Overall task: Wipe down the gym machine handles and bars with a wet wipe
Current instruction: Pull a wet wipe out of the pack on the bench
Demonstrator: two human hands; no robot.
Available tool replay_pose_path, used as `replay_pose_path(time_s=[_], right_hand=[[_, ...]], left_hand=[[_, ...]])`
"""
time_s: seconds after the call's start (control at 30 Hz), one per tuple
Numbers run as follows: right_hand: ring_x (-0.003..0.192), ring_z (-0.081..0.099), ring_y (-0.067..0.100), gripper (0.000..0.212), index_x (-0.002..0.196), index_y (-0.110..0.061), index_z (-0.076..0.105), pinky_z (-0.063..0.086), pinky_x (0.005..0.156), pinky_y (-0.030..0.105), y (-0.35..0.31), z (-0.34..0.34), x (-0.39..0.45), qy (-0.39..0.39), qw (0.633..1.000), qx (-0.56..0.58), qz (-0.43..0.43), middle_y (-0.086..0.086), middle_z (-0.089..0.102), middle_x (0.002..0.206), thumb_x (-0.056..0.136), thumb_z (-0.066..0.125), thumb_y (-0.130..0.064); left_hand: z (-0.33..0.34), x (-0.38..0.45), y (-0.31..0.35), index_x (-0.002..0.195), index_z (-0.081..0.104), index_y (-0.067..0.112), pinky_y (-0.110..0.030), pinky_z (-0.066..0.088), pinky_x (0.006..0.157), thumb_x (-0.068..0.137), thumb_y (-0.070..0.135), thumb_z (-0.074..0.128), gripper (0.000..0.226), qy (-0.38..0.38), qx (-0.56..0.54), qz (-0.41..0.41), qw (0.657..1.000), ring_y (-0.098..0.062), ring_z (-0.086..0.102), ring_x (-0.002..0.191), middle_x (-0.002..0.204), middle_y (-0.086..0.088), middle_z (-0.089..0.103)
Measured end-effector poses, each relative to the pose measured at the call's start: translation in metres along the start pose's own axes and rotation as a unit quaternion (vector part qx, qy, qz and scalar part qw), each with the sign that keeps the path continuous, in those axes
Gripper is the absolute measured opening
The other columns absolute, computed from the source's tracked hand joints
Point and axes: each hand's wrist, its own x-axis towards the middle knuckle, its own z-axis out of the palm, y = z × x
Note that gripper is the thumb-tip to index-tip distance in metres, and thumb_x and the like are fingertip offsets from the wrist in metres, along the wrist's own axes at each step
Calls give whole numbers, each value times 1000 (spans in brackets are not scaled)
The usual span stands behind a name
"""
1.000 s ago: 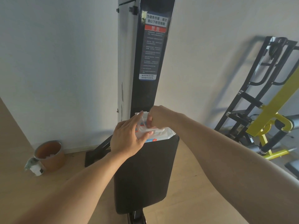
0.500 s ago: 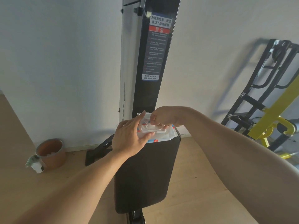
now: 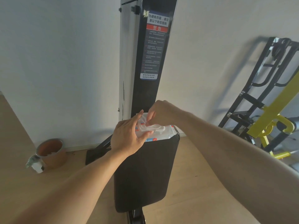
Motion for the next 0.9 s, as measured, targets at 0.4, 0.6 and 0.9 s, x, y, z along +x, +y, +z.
replay_pose_path(time_s=[0.4, 0.6, 0.9], right_hand=[[76, 63, 16, 25, 89, -22, 77, 41, 55, 19, 9, 21, 8, 58, 988, 134, 51, -5, 69, 84, 97, 61, -39], [87, 74, 24, 17, 83, -16, 72, 62, 78, 35, 13, 10, 2, 53, 926, 366, 73, 7, 75, 97, 96, 66, -25], [91, 63, 17, 24, 112, -27, 65, 42, 61, 18, 4, 15, -5, 94, 989, 112, -30, -8, 68, 107, 90, 73, -34]], left_hand=[[1, 0, 0, 144, 40, 37, -28, 52, 86, 81, 86, 40, 80, 4, -5, -11, 1000, -13, 72, 98, 120, 12, 71], [0, 1, 0, 143, 40, 36, -29, 55, 84, 81, 86, 39, 80, 3, -12, -16, 1000, -13, 72, 97, 119, 12, 71], [-2, 0, 1, 141, 42, 36, -30, 56, 81, 82, 86, 38, 78, 10, -3, -13, 1000, -15, 72, 95, 116, 10, 73]])
